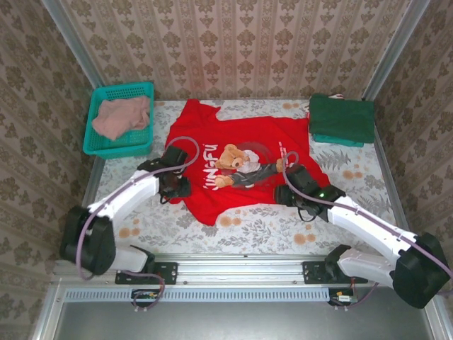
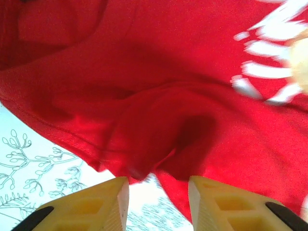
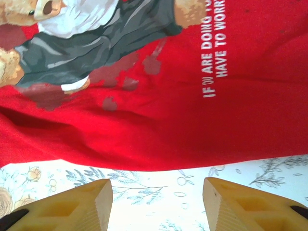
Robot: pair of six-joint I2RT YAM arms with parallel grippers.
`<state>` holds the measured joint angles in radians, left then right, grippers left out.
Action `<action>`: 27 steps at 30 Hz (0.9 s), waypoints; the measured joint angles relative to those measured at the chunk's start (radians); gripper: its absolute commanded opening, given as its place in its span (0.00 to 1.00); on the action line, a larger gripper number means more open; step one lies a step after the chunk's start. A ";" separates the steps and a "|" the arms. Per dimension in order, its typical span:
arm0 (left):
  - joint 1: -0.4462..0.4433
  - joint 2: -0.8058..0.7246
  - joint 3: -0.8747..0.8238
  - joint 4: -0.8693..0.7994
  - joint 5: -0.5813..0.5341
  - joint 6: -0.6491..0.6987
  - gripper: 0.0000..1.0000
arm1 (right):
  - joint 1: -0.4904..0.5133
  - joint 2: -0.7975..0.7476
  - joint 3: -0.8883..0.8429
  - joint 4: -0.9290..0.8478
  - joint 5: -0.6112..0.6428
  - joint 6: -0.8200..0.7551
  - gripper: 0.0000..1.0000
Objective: Fold and stack the t-shirts
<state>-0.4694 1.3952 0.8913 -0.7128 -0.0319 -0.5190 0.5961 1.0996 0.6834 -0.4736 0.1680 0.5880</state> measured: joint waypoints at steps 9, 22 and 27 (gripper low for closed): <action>-0.006 -0.380 -0.203 0.042 -0.013 -0.054 0.74 | 0.295 0.190 0.041 0.180 -0.012 -0.024 0.57; -0.270 -0.267 -0.450 0.365 0.006 -0.342 0.43 | 0.015 0.011 0.022 0.066 0.065 0.015 0.63; -0.270 -0.174 -0.388 0.296 -0.047 -0.354 0.07 | -0.014 -0.063 0.019 0.017 0.065 0.014 0.64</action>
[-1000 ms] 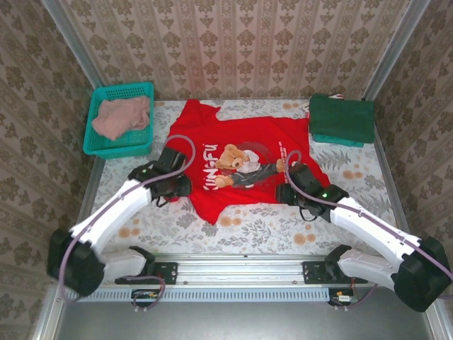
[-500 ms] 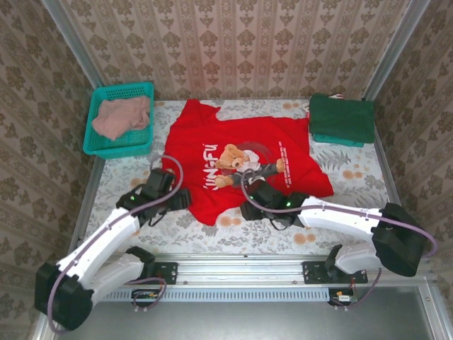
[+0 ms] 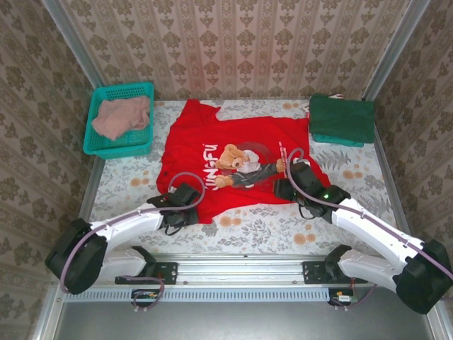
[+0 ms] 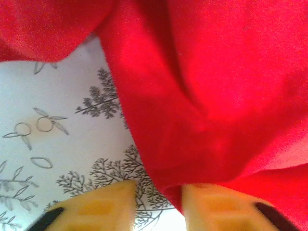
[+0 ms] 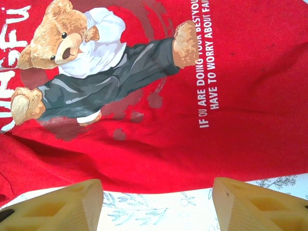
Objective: Fold and stack the t-shirts
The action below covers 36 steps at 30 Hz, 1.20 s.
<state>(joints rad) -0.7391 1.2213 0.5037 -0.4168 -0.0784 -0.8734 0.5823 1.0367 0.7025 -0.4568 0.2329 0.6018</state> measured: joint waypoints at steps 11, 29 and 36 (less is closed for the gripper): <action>-0.077 -0.158 0.090 -0.076 -0.005 -0.005 0.00 | -0.002 -0.028 -0.036 -0.027 0.000 0.000 0.64; -0.334 -0.193 0.301 -0.539 -0.091 -0.248 0.00 | -0.002 -0.076 -0.054 -0.016 -0.011 -0.032 0.65; -0.354 -0.177 0.390 -0.526 -0.076 -0.255 0.42 | -0.002 -0.076 -0.100 0.005 -0.030 -0.049 0.65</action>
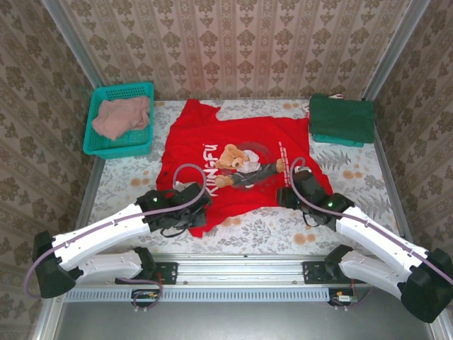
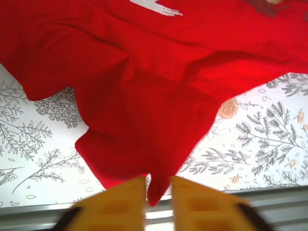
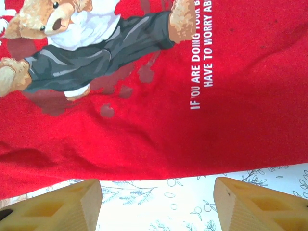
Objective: Fold and stack the t-shirts
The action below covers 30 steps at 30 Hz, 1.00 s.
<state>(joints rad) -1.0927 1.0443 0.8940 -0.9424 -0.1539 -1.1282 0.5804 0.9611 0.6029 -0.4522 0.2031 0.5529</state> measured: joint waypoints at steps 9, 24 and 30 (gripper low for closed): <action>0.324 -0.138 -0.016 0.050 0.085 0.171 0.62 | -0.007 0.127 0.033 0.010 0.003 -0.024 0.65; 0.773 0.912 0.401 0.476 0.270 0.535 0.53 | -0.180 0.745 0.427 0.022 0.000 -0.053 0.64; 0.826 1.110 0.678 0.456 0.298 0.600 0.53 | -0.223 0.925 0.611 -0.029 -0.006 -0.053 0.65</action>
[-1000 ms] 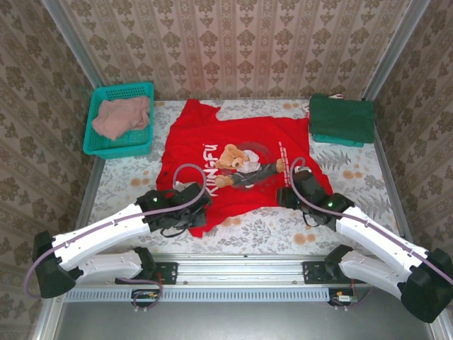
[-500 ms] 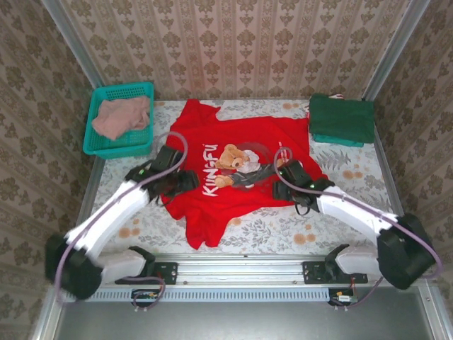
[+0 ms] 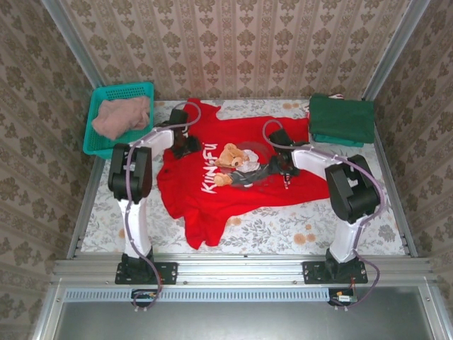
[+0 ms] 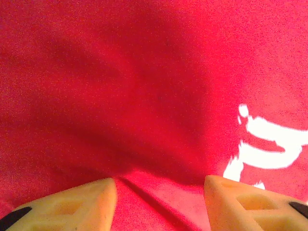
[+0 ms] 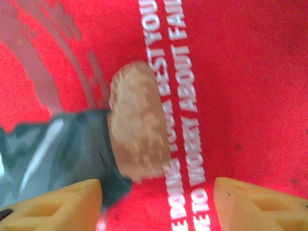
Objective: Fold and stack the t-shirts
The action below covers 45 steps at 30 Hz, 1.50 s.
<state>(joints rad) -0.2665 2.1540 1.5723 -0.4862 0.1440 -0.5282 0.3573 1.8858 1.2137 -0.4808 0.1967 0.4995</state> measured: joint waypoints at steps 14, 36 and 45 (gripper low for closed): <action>0.072 0.155 0.278 -0.058 0.047 0.122 0.74 | -0.026 0.245 0.355 -0.104 -0.084 -0.020 0.68; -0.611 -0.802 -0.822 -0.011 -0.158 -0.071 0.75 | 0.019 -0.360 -0.408 -0.099 0.023 0.046 0.71; -0.649 -0.805 -0.886 -0.005 -0.218 -0.162 0.53 | 0.011 -0.338 -0.403 -0.082 0.041 0.047 0.71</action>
<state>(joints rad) -0.9157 1.3491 0.6865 -0.4911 -0.0738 -0.6899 0.3683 1.5482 0.8108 -0.5625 0.2379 0.5468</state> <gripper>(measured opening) 0.544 0.702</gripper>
